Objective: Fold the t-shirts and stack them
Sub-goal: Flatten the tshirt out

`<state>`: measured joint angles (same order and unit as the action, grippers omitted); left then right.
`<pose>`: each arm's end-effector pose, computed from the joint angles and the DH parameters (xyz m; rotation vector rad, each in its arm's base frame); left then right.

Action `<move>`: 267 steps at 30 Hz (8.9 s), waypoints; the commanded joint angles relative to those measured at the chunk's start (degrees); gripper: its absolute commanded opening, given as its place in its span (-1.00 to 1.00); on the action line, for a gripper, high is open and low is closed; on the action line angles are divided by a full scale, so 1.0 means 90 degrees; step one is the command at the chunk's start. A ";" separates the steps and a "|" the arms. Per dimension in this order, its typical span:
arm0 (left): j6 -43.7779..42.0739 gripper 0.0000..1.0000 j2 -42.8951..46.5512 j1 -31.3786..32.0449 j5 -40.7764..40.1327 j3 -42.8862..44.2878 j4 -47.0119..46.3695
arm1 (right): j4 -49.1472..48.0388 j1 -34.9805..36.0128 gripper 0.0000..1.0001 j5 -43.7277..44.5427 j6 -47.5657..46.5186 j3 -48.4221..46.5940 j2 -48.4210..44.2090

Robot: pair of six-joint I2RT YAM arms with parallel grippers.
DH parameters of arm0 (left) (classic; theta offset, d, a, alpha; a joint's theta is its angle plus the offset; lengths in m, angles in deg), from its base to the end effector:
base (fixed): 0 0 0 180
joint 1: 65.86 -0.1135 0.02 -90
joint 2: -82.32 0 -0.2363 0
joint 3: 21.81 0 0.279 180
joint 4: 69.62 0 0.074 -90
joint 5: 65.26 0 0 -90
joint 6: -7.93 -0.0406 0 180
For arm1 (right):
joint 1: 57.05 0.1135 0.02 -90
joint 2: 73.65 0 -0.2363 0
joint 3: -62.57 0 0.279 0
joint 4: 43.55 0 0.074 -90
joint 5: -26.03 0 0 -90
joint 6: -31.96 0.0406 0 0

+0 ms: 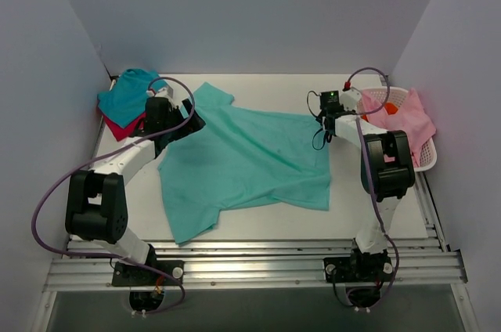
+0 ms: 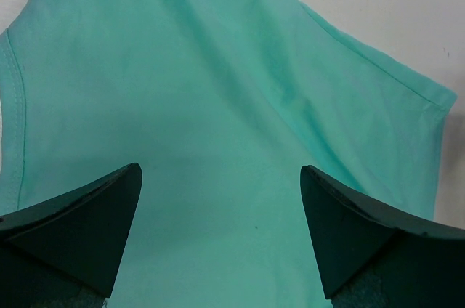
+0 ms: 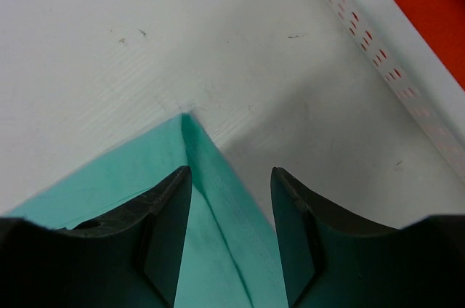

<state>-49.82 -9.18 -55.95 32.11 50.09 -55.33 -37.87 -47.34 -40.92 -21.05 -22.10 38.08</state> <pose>0.3772 -0.0712 0.1924 -0.3537 2.1827 -0.5564 0.4459 0.0602 0.1459 0.7153 1.9662 0.0606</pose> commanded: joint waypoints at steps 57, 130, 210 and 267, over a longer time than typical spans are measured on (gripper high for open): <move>-0.0243 1.00 -0.0272 -0.0056 0.0040 0.0041 -0.0452 | -0.0393 0.0210 -0.55 -0.0266 -0.0116 -0.0713 0.1161; 0.1366 0.87 0.4473 0.3717 -0.2917 -0.2848 0.1754 | 0.0163 0.1264 0.70 0.0624 0.1007 0.3443 -0.5555; 0.2169 -0.95 0.2374 0.2883 -0.3222 -0.4207 -0.0979 | -0.0237 0.1157 0.04 -0.0510 0.1798 0.5000 -0.3977; 0.2091 -0.95 0.2384 0.2844 -0.2968 -0.4383 -0.1399 | 0.0164 0.1782 0.55 -0.1194 0.2677 0.5801 -0.5813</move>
<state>-30.23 11.49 -29.99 4.55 10.66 -66.82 -31.25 -31.49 -50.45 0.18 30.14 -15.74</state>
